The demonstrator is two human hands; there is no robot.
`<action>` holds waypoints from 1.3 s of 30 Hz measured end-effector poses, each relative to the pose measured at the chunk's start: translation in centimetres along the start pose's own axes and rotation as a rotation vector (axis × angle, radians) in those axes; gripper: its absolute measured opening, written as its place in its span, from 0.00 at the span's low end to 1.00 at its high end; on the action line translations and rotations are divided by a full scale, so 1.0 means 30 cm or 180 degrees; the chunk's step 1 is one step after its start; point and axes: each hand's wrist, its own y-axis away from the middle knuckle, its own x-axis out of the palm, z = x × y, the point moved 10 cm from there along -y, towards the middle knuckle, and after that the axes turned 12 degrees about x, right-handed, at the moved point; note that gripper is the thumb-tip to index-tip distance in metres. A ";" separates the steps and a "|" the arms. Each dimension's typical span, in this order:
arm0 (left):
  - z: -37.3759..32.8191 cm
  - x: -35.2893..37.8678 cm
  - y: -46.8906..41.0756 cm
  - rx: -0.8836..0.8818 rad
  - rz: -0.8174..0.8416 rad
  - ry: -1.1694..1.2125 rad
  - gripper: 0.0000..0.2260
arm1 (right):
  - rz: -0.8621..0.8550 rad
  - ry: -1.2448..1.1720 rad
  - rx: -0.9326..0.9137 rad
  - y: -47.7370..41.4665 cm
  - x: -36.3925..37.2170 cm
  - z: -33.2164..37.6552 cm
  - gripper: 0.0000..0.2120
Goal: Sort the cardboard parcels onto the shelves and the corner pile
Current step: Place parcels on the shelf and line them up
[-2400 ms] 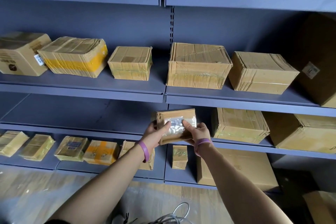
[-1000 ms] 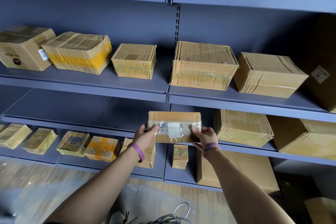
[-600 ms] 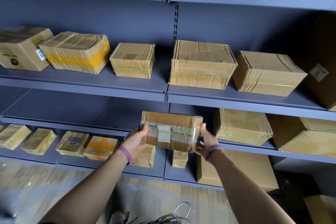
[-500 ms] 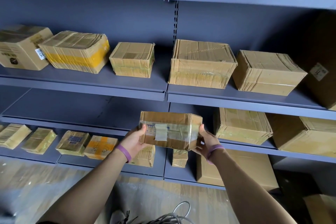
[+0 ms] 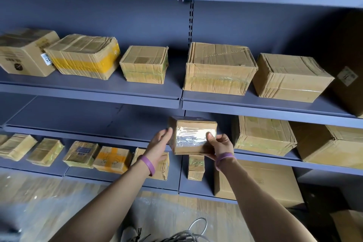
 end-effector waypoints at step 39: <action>0.064 -0.082 0.010 -0.0947 -0.0358 0.0370 0.31 | -0.0179 0.0702 0.0525 -0.040 -0.023 -0.087 0.29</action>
